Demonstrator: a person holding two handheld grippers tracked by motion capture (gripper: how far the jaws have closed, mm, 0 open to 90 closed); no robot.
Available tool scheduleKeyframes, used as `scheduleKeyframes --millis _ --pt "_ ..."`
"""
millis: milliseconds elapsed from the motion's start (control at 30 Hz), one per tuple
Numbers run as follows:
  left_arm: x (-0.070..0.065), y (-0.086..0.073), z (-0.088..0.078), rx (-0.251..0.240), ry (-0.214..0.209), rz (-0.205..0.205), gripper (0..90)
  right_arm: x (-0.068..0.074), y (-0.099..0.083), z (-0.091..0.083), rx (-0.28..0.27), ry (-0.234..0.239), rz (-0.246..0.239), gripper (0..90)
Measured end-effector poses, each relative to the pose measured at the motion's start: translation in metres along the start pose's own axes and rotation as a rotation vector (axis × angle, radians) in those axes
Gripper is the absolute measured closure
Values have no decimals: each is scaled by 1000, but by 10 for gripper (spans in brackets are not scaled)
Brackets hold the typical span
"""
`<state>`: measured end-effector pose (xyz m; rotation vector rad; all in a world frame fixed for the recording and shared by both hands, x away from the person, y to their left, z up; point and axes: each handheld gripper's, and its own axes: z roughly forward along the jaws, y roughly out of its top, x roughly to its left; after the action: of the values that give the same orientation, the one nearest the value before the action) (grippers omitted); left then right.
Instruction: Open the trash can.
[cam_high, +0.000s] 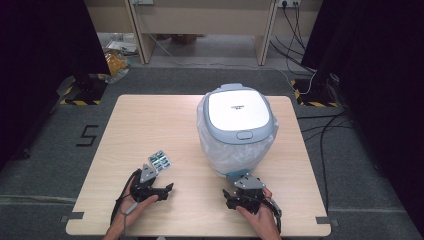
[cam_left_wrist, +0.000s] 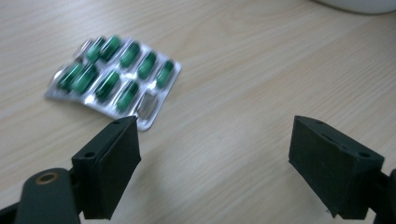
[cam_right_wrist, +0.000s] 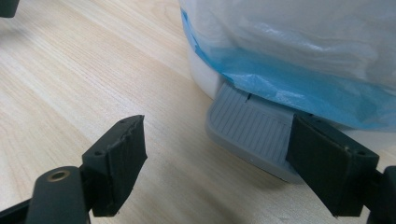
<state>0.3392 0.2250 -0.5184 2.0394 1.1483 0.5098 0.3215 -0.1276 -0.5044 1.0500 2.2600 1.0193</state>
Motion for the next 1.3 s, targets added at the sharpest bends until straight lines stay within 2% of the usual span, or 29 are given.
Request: scheduleKeyframes --millis 100,200,433,567,833,1300 --pt "3 -4 -2 13 -2 2 162 0 -1 0 -3 8 14 200" --pt "7 -9 -2 14 -3 -8 152 1 -1 1 1 -9 -11 198" --pt "15 -8 0 12 -22 4 132 2 -1 3 13 -13 -12 198" --pt "15 -8 0 11 -19 3 131 3 -2 5 26 -18 -28 196" --pt "15 -8 0 12 -18 4 131 1 -4 7 41 -4 -16 194" --pt "15 -8 0 11 -17 4 131 2 -5 9 51 -1 -31 192"
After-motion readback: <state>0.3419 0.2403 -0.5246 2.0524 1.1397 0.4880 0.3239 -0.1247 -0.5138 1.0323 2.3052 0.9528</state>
